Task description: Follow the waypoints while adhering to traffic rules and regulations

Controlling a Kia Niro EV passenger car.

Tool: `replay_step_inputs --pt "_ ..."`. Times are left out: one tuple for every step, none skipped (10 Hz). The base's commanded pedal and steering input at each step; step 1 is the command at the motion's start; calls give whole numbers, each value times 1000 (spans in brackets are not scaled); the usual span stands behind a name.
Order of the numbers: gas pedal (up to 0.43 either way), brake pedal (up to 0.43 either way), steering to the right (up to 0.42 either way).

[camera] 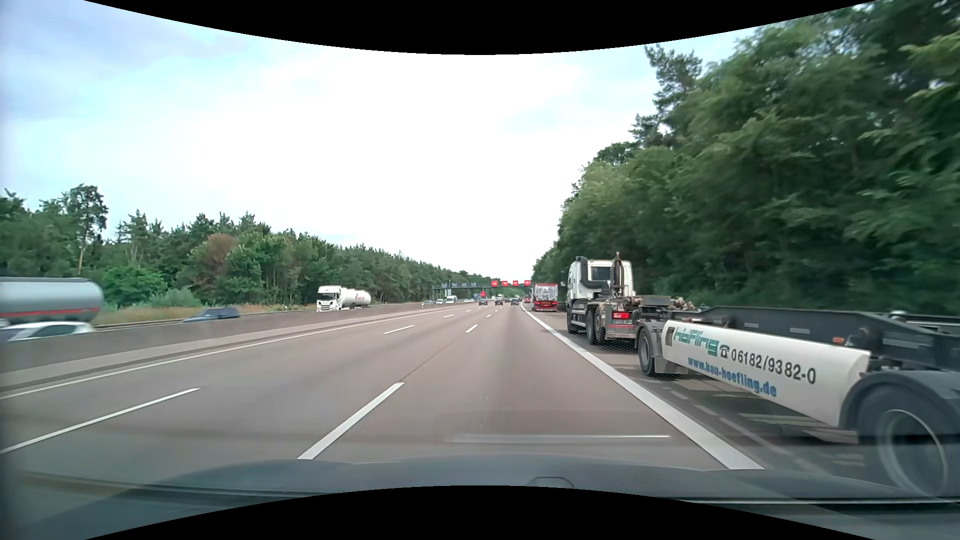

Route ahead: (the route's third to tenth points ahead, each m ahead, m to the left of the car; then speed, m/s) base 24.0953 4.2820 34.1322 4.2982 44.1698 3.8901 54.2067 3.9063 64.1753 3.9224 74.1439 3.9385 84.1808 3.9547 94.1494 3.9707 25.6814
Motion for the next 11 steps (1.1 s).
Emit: replay_step_inputs --pt "130 0 -3" --pt "130 0 -3" --pt "130 0 -3" --pt "130 0 -3" --pt "130 0 -3" --pt "130 0 -3" --pt "130 0 -3" --pt "130 0 -3" --pt "130 0 -3" --pt "130 0 -3" --pt "130 0 -3"
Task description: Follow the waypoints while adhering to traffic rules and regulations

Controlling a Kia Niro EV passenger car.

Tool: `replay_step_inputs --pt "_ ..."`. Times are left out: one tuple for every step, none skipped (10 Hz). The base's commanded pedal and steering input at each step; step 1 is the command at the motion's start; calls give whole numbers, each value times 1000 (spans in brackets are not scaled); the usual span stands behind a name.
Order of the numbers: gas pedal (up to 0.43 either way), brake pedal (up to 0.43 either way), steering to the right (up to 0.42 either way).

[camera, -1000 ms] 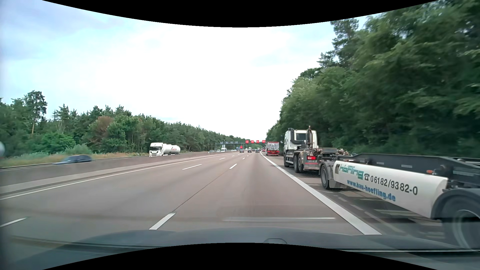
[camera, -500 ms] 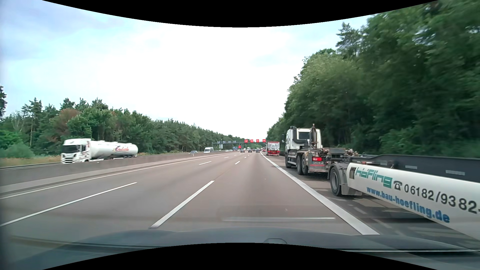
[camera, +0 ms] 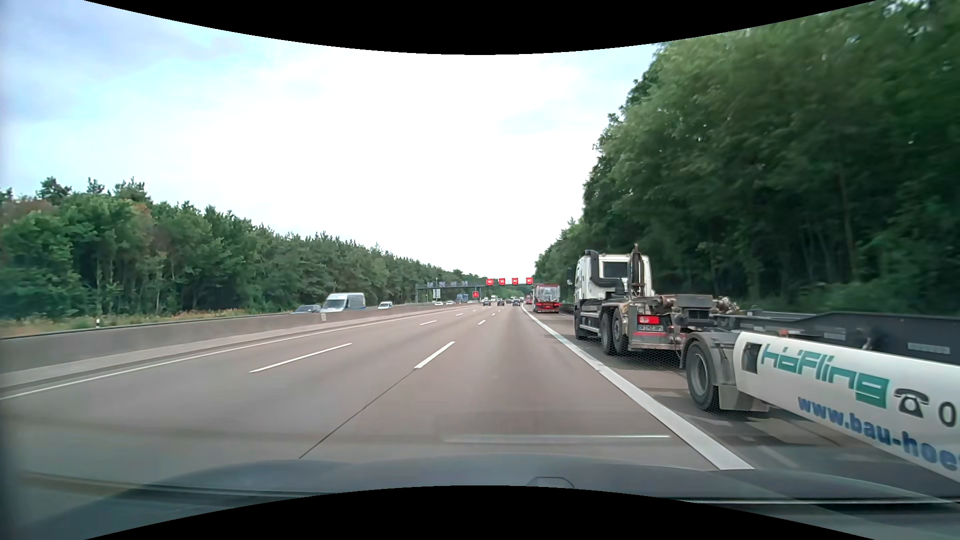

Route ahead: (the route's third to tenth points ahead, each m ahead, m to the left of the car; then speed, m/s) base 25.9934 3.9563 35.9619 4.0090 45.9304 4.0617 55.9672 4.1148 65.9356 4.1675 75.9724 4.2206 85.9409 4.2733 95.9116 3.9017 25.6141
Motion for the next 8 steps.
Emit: replay_step_inputs --pt "130 0 -3" --pt "130 0 -3" --pt "130 0 -3" --pt "130 0 -3" --pt "130 0 -3" --pt "138 0 -3" --pt "138 0 -3" --pt "138 0 -3"
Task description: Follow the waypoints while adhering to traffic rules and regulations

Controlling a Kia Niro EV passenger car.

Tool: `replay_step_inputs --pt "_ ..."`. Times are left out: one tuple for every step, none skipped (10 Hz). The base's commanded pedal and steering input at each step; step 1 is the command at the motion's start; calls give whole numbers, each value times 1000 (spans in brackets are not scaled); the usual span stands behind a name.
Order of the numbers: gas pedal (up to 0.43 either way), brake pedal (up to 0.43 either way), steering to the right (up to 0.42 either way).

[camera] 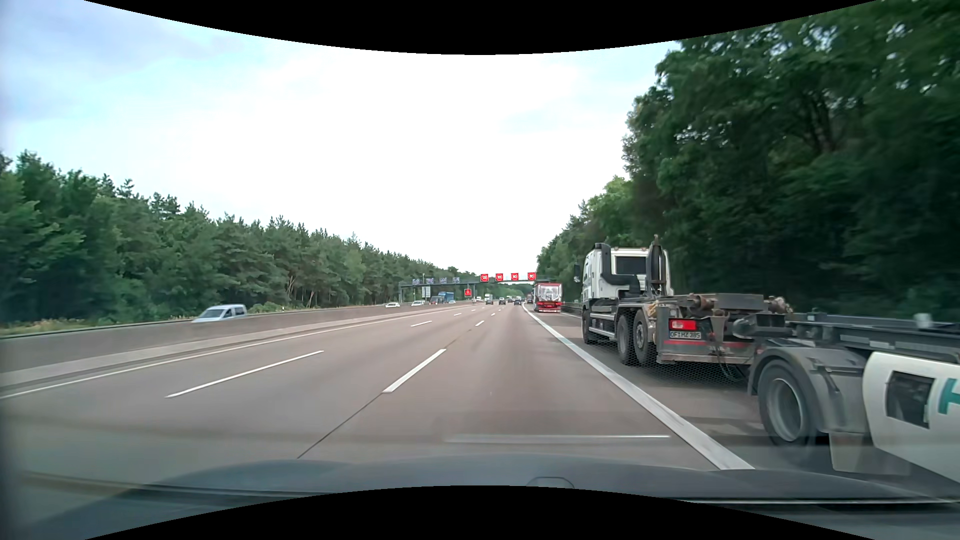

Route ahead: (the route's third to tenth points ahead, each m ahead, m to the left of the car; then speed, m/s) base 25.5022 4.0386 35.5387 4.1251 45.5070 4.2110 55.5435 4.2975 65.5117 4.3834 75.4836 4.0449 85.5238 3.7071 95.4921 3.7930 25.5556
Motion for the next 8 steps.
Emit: replay_step_inputs --pt "138 0 -3" --pt "138 0 -3" --pt "138 0 -3" --pt "138 0 -3" --pt "138 0 -3" --pt "138 0 -3" --pt "138 0 -3" --pt "138 0 -3"
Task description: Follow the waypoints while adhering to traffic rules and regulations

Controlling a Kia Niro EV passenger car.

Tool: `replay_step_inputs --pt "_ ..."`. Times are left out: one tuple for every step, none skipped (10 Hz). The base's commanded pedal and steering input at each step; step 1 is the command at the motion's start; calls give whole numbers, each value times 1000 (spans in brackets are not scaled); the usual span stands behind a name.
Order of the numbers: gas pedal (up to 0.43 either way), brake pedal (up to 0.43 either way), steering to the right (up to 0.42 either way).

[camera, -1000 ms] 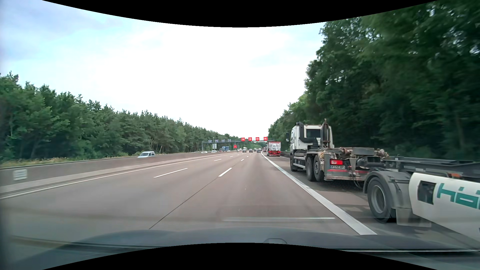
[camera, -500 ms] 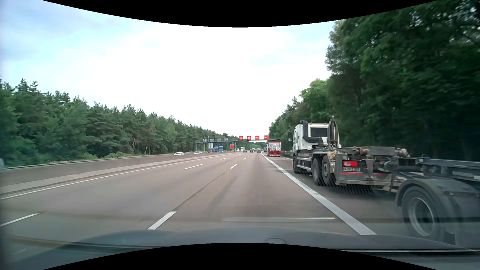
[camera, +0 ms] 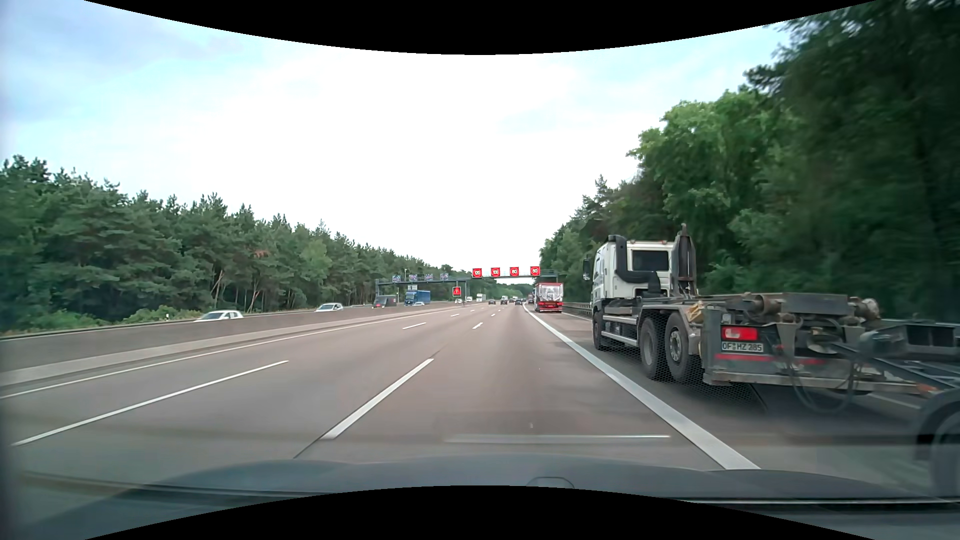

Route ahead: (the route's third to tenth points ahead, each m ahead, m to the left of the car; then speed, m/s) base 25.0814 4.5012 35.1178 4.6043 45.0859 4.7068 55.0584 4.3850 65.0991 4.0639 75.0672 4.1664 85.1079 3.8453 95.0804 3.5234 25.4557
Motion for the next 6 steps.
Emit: replay_step_inputs --pt "138 0 -3" --pt "138 0 -3" --pt "138 0 -3" --pt "138 0 -3" --pt "138 0 -3" --pt "138 0 -3"
